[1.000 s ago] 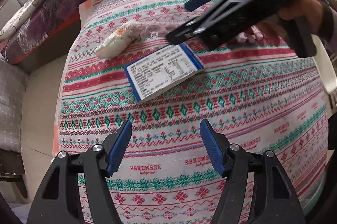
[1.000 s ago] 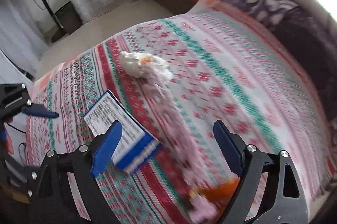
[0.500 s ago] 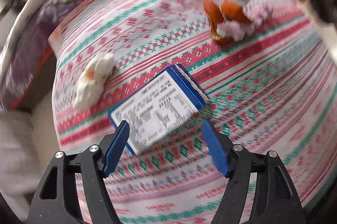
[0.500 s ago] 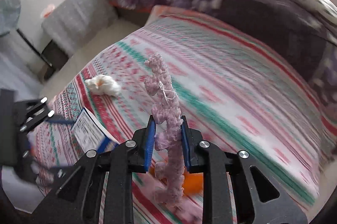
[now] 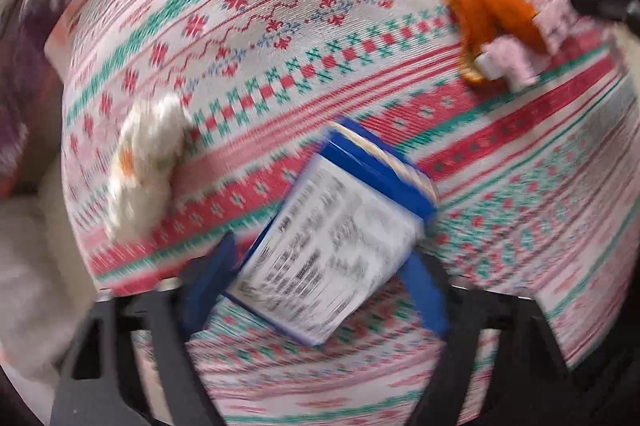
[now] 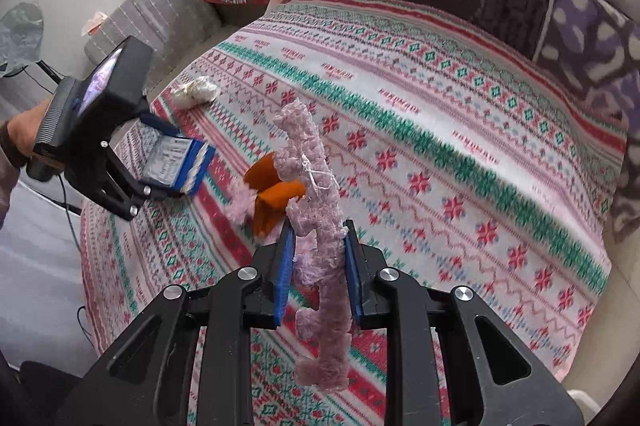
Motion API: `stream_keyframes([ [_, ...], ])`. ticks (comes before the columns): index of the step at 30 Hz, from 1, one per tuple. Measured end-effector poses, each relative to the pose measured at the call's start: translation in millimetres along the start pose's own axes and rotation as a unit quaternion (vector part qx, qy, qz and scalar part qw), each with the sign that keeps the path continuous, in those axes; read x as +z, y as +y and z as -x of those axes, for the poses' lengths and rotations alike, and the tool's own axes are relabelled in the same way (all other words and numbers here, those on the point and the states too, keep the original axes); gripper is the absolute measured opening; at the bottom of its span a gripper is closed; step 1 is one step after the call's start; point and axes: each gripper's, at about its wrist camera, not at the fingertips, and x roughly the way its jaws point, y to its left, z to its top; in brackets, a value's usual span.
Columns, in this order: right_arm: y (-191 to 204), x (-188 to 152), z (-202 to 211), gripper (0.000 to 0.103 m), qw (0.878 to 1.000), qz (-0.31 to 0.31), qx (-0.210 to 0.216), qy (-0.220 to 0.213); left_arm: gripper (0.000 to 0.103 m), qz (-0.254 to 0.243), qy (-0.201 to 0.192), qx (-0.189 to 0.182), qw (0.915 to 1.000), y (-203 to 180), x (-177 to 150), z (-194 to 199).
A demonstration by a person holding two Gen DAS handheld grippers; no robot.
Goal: Collect trash
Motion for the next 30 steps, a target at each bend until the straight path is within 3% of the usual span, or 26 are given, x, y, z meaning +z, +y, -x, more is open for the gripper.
stream_keyframes([
  [4, 12, -3, 12, 0.023, 1.000, 0.004, 0.001, -0.010, 0.064, 0.074, -0.037, -0.011, 0.9965, -9, -31, 4],
  [8, 29, -6, 38, 0.023, 1.000, -0.001, 0.010, -0.028, 0.063, 0.155, -0.076, -0.026, 0.9845, -24, -63, 10],
  [11, 50, -13, 64, 0.023, 0.999, 0.006, 0.012, -0.045, 0.062, 0.222, -0.110, -0.029, 0.9684, -37, -90, 22],
  [16, 72, -33, 107, 0.023, 0.997, 0.003, 0.015, -0.079, 0.062, 0.321, -0.207, -0.071, 0.9212, -59, -123, 59],
  [23, 80, -64, 154, 0.023, 0.992, -0.016, -0.009, -0.123, 0.063, 0.358, -0.292, -0.075, 0.8840, -123, -130, 116],
  [26, 73, -79, 174, 0.023, 0.988, -0.038, -0.029, -0.150, 0.063, 0.371, -0.329, -0.090, 0.8638, -142, -127, 136],
  [30, 50, -100, 190, 0.023, 0.981, -0.084, -0.060, -0.167, 0.063, 0.362, -0.359, -0.113, 0.8531, -173, -120, 138],
])
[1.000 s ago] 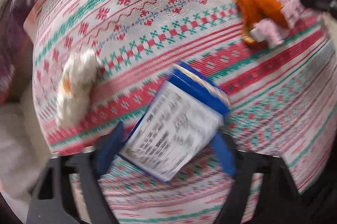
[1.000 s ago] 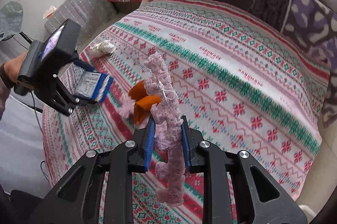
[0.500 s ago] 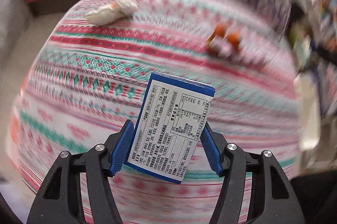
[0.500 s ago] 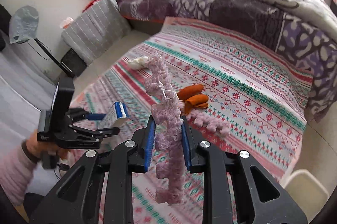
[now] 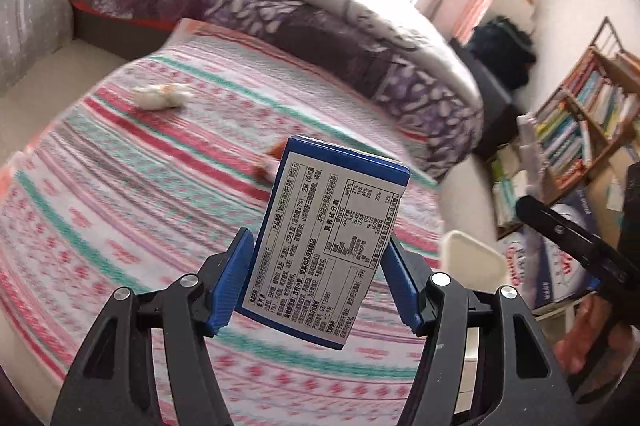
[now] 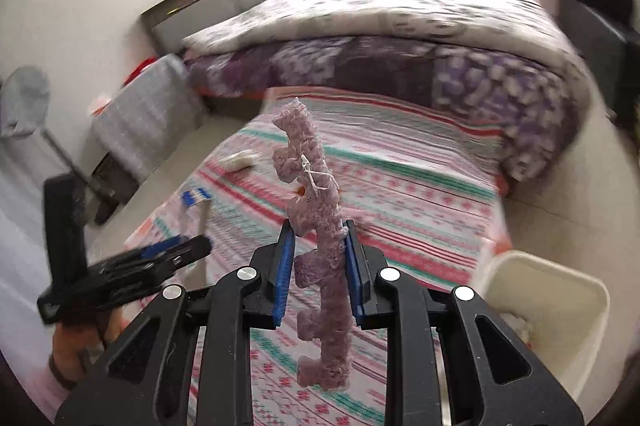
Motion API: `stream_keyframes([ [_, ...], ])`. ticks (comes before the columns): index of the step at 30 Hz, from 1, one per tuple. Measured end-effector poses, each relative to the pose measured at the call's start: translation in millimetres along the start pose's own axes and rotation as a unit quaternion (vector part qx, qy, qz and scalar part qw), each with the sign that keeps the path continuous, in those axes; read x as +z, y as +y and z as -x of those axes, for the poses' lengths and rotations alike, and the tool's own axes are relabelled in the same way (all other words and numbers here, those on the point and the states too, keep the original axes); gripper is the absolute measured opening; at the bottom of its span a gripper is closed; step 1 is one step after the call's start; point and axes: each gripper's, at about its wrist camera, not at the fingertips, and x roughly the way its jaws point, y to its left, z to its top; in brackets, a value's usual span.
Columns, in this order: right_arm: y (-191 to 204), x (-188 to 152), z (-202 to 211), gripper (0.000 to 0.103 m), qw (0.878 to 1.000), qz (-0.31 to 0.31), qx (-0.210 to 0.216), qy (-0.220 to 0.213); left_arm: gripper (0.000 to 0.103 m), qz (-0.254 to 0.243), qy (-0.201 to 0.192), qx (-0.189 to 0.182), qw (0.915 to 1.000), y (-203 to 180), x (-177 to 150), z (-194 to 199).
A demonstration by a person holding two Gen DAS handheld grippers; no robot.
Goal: Collect trash
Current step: 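Carry both items over the bin and open both tools to drop them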
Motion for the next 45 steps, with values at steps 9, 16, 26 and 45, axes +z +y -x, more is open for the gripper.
stream_keyframes([
  [9, -91, -17, 10, 0.023, 0.989, -0.096, -0.108, 0.025, 0.063, -0.033, 0.026, -0.024, 0.9988, -51, -14, -33],
  [16, -156, -28, 24, 0.024, 0.970, -0.160, -0.178, 0.032, 0.063, -0.058, 0.037, -0.033, 0.9971, -73, -23, -46],
  [26, -201, -43, 43, 0.064, 0.943, -0.216, -0.249, 0.039, 0.063, -0.088, 0.060, -0.059, 0.9926, -112, -38, -65],
  [45, -210, -36, 79, 0.096, 0.912, -0.236, -0.332, -0.053, 0.064, -0.138, 0.103, -0.109, 0.9790, -184, -66, -98],
])
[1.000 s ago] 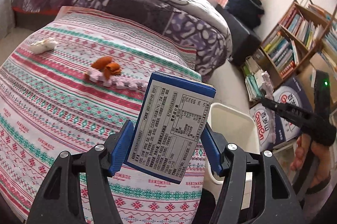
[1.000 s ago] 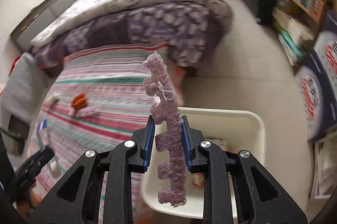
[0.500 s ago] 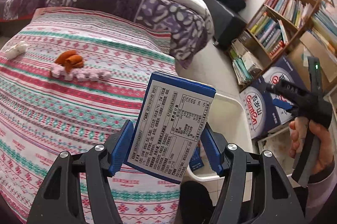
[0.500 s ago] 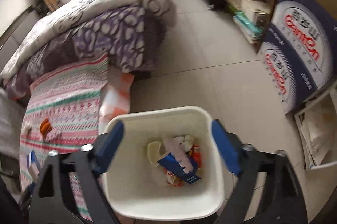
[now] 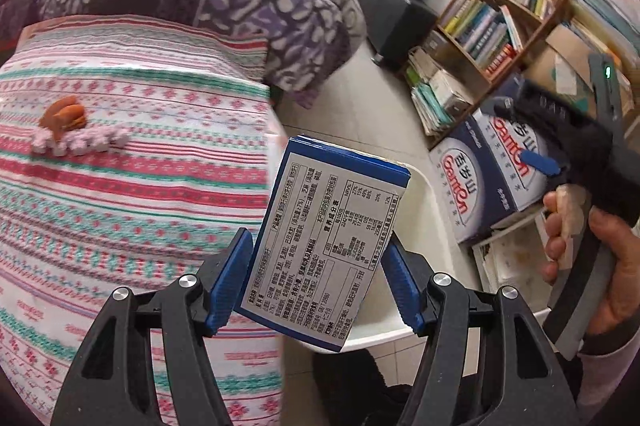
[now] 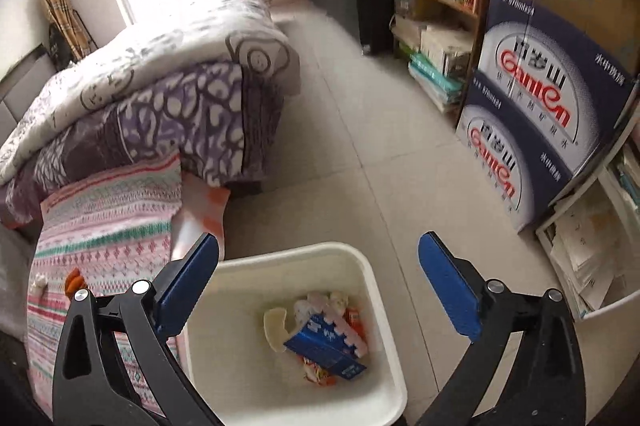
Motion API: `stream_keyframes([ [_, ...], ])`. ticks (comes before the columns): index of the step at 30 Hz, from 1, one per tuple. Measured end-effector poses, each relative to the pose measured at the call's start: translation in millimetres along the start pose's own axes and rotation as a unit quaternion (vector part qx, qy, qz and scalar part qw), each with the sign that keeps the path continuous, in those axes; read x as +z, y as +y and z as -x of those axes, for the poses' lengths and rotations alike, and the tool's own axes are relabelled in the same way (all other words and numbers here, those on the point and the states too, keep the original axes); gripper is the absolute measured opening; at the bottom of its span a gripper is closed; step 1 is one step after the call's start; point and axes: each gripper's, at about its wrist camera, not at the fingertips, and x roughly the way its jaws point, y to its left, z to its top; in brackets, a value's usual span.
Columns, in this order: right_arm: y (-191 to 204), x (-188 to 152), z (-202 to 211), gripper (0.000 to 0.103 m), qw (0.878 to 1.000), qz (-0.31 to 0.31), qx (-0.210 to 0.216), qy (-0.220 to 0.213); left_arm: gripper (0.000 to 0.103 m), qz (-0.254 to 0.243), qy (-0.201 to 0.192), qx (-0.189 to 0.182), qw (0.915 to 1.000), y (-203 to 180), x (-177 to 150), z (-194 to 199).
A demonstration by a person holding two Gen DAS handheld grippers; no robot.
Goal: Collect trash
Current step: 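Carry both items over the bin and open both tools to drop them, then grasp the white tissue wad with the left tool and lift it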
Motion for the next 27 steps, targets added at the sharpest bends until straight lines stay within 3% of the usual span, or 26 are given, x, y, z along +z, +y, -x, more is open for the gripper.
stream_keyframes([
  [5, 8, 4, 13, 0.096, 0.999, 0.005, -0.021, -0.034, 0.068, -0.018, 0.016, -0.024, 0.9994, -18, -5, -13],
  [8, 17, 5, 21, 0.096, 0.998, 0.009, -0.024, -0.053, 0.077, -0.016, 0.020, -0.024, 0.9994, -16, -5, -8],
  [14, 59, 2, 34, 0.096, 0.998, 0.019, 0.027, -0.047, 0.082, 0.028, -0.014, 0.006, 0.9995, 23, 7, 24],
  [18, 95, -6, 37, 0.096, 0.997, 0.040, 0.054, -0.045, 0.083, 0.029, -0.026, 0.098, 0.9945, 65, 17, 46],
  [22, 131, -23, 21, 0.096, 0.994, 0.081, 0.072, -0.020, 0.083, 0.017, -0.030, 0.202, 0.9789, 125, 30, 68],
  [23, 143, -30, 13, 0.096, 0.992, 0.101, 0.072, -0.007, 0.083, 0.009, -0.026, 0.227, 0.9735, 139, 33, 70],
  [24, 150, -35, 7, 0.096, 0.991, 0.114, 0.071, 0.003, 0.083, -0.011, -0.016, 0.271, 0.9624, 160, 39, 73],
  [27, 179, -49, -6, 0.096, 0.984, 0.152, 0.087, 0.031, 0.084, -0.062, 0.019, 0.349, 0.9347, 203, 53, 71],
])
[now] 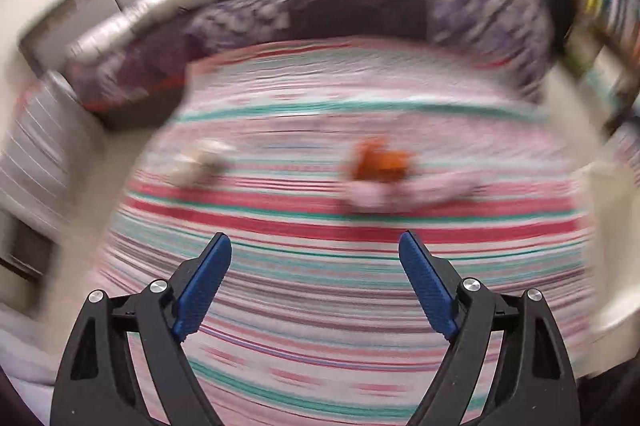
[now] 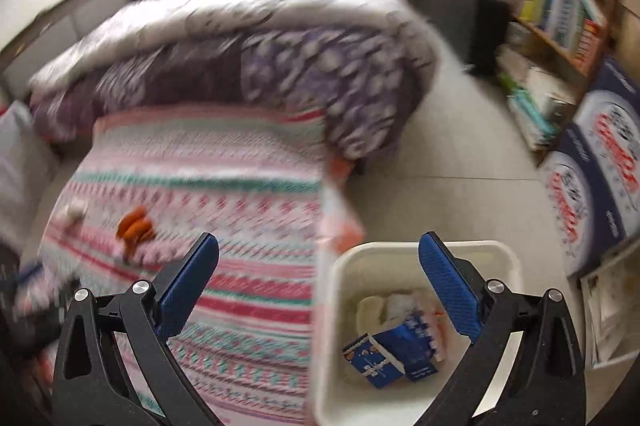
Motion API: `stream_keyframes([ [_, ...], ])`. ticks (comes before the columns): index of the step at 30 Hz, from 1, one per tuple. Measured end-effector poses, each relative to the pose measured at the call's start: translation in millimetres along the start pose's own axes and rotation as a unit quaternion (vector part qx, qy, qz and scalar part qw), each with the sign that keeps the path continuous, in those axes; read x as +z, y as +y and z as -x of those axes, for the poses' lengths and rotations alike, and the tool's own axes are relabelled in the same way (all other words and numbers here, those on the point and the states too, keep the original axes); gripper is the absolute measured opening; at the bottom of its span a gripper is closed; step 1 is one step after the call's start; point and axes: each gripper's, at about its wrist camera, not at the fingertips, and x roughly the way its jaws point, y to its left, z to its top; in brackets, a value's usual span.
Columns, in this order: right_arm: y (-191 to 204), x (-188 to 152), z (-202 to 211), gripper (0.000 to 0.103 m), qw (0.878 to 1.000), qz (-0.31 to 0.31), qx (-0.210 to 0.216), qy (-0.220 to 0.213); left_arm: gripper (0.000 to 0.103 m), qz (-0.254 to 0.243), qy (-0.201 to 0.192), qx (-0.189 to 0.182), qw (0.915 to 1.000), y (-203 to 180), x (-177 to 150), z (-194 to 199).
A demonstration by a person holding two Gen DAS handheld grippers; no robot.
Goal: Collect trash
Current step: 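Grasp the white tissue wad with the left tool and lift it, then grasp an orange piece with the right tool while the left tool holds the tissue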
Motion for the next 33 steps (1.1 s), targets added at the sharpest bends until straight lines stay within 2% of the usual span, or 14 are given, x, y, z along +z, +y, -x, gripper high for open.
stream_keyframes([
  [2, 23, -1, -10, 0.096, 0.999, 0.033, 0.005, 0.009, 0.084, -0.040, 0.039, 0.042, 0.9975, 27, 7, -30],
  [5, 50, -2, -21, 0.096, 0.997, 0.077, 0.005, 0.017, 0.084, -0.081, 0.063, 0.089, 0.9907, 54, 19, -65],
  [6, 55, -1, -23, 0.096, 0.996, 0.087, 0.003, 0.018, 0.084, -0.091, 0.073, 0.093, 0.9888, 62, 22, -76],
  [10, 76, -3, -36, 0.096, 0.992, 0.125, 0.000, 0.027, 0.084, -0.112, 0.102, 0.096, 0.9838, 85, 36, -115],
  [15, 90, -8, -50, 0.096, 0.988, 0.145, 0.016, 0.053, 0.084, -0.124, 0.117, 0.058, 0.9836, 95, 55, -152],
  [19, 94, -12, -54, 0.096, 0.984, 0.174, -0.011, 0.045, 0.084, -0.146, 0.112, 0.041, 0.9820, 89, 65, -166],
  [25, 91, -13, -61, 0.096, 0.983, 0.172, -0.012, 0.058, 0.082, -0.085, 0.146, -0.026, 0.9852, 117, 69, -176],
  [26, 91, -13, -62, 0.096, 0.983, 0.171, -0.011, 0.059, 0.074, -0.072, 0.149, -0.038, 0.9856, 122, 66, -176],
  [27, 92, -13, -62, 0.096, 0.984, 0.169, -0.007, 0.061, 0.062, -0.048, 0.150, -0.064, 0.9855, 129, 61, -173],
  [28, 93, -13, -62, 0.096, 0.984, 0.168, -0.003, 0.062, 0.056, -0.036, 0.148, -0.073, 0.9857, 133, 58, -172],
  [29, 94, -14, -62, 0.096, 0.984, 0.168, 0.000, 0.063, 0.042, -0.022, 0.143, -0.073, 0.9867, 138, 54, -169],
  [30, 96, -15, -61, 0.096, 0.984, 0.168, 0.003, 0.063, 0.034, -0.010, 0.141, -0.074, 0.9872, 141, 49, -166],
  [33, 101, -16, -60, 0.096, 0.984, 0.167, 0.012, 0.063, 0.034, 0.051, 0.114, -0.113, 0.9856, 150, 26, -145],
])
